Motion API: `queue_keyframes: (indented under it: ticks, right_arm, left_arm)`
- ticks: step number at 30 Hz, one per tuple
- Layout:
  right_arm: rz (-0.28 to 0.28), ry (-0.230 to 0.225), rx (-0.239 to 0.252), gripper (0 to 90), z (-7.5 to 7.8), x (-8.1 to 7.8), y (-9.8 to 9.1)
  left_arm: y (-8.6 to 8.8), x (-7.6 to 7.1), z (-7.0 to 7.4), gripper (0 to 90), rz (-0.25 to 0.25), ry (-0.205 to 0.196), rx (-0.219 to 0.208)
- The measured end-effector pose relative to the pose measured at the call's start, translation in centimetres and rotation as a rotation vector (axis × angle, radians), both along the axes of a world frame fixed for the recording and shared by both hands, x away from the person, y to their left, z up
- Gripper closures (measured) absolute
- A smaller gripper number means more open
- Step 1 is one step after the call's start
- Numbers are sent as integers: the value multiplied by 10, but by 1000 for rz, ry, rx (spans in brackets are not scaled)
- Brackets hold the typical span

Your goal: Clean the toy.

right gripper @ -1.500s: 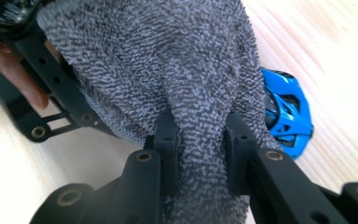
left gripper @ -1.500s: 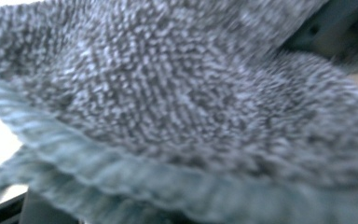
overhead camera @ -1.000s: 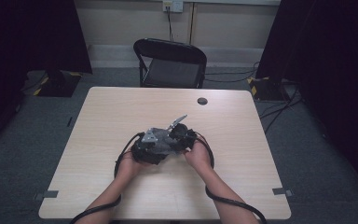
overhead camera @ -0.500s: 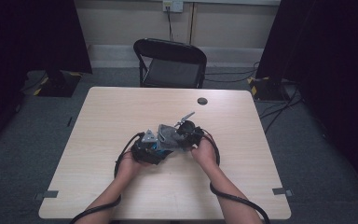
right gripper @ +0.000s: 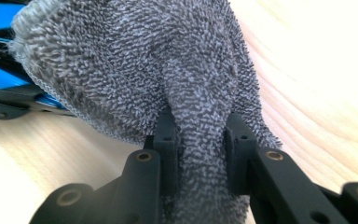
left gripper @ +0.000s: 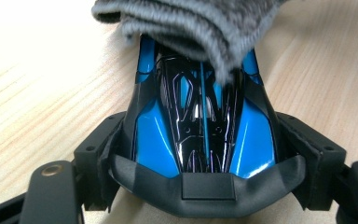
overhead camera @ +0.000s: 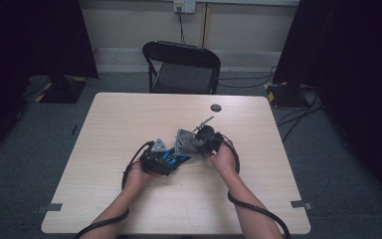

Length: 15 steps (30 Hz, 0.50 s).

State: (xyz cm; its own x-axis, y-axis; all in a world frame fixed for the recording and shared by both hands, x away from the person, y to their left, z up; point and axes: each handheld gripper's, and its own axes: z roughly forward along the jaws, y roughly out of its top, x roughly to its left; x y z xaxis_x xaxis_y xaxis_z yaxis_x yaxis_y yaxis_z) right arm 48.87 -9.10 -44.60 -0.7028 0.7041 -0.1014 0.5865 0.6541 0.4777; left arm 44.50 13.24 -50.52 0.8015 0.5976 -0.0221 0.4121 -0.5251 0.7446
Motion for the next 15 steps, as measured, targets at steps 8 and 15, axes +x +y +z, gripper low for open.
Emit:
queue_keyframes:
  ticks: [8, 15]
  right_arm:
    - [-32, 1, -17, 707, -1, 5, -11]
    - [-51, 7, -26, 707, -4, 10, -17]
  left_arm:
    - [0, 0, 0, 242, 0, 0, 0]
    - [0, 0, 0, 242, 0, 0, 0]
